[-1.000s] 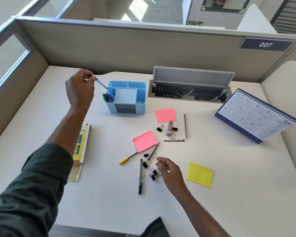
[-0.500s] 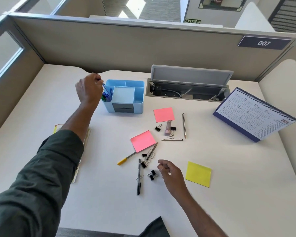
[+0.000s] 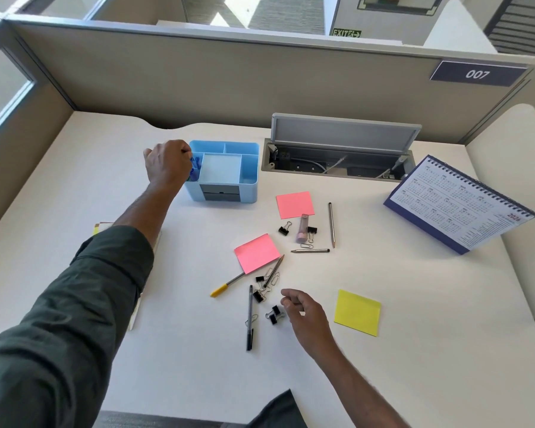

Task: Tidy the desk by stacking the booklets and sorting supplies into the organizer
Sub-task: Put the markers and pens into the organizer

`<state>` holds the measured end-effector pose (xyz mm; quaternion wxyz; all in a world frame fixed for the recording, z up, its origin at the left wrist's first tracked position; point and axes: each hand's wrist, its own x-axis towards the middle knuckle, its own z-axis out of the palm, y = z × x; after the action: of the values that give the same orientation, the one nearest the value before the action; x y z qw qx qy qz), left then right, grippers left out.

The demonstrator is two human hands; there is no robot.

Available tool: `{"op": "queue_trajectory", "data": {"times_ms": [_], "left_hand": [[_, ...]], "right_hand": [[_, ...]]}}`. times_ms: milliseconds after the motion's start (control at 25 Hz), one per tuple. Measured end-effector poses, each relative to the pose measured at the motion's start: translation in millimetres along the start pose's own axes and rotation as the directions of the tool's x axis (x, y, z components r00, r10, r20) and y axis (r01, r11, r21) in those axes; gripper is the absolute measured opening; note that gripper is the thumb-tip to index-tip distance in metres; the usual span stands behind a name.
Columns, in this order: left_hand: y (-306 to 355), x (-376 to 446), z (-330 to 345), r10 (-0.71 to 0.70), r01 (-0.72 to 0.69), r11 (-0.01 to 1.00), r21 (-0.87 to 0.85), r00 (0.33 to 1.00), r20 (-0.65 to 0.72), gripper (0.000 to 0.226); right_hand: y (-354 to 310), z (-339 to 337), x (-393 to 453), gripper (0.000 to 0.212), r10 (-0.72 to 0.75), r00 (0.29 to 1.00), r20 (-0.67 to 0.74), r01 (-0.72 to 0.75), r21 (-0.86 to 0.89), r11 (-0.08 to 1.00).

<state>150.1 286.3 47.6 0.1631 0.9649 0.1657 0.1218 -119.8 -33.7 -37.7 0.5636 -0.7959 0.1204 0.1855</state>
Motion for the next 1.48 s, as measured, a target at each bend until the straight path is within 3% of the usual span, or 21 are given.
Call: {"op": "queue_trajectory", "data": {"times_ms": [160, 280, 360, 480, 560, 680, 800, 1000, 1200, 1360, 1480], "left_hand": [[-2, 4, 10, -0.078, 0.076, 0.997, 0.02, 0.991, 0.109, 0.032], [-1, 6, 12, -0.154, 0.16, 0.987, -0.021, 0.974, 0.168, 0.033], [-1, 6, 14, -0.171, 0.183, 0.982, -0.044, 0.965, 0.198, 0.035], [-6, 7, 18, -0.193, 0.221, 0.971, -0.095, 0.95, 0.245, 0.037], [-8, 8, 17, -0.219, 0.269, 0.952, -0.146, 0.931, 0.293, 0.038], [-12, 6, 15, -0.231, 0.314, 0.922, -0.227, 0.916, 0.329, 0.037], [-20, -4, 5, -0.239, 0.347, 0.846, -0.405, 0.926, 0.294, 0.04], [-22, -49, -17, -0.239, 0.252, 0.765, -0.593, 0.966, 0.101, 0.035], [-22, -110, -31, -0.199, 0.215, 0.75, -0.625, 0.975, 0.097, 0.03], [-26, -165, -34, -0.171, 0.211, 0.767, -0.606, 0.978, 0.124, 0.024], [-30, -206, -29, -0.098, 0.247, 0.725, -0.643, 0.961, 0.259, 0.015]], "right_hand": [[7, 5, -3, 0.019, -0.015, 1.0, 0.001, 0.015, -0.059, 0.998], [14, 18, -10, 0.02, -0.149, 0.985, 0.088, 0.165, -0.23, 0.959], [18, 28, -14, 0.026, -0.234, 0.95, 0.208, 0.302, -0.416, 0.858], [18, 42, -9, 0.044, -0.359, 0.866, 0.347, 0.499, -0.64, 0.584], [13, 49, -3, 0.057, -0.386, 0.824, 0.414, 0.56, -0.695, 0.451], [2, 53, 7, 0.047, -0.38, 0.794, 0.475, 0.588, -0.758, 0.282], [2, 55, 12, 0.041, -0.383, 0.764, 0.52, 0.621, -0.754, 0.214], [3, 58, 16, 0.038, -0.382, 0.75, 0.54, 0.639, -0.742, 0.206], [5, 58, 20, 0.04, -0.434, 0.72, 0.541, 0.671, -0.702, 0.239], [-4, 62, 14, 0.029, -0.551, 0.717, 0.427, 0.685, -0.579, 0.441], [-22, 58, 9, 0.017, -0.504, 0.832, 0.233, 0.555, -0.309, 0.772]]}}
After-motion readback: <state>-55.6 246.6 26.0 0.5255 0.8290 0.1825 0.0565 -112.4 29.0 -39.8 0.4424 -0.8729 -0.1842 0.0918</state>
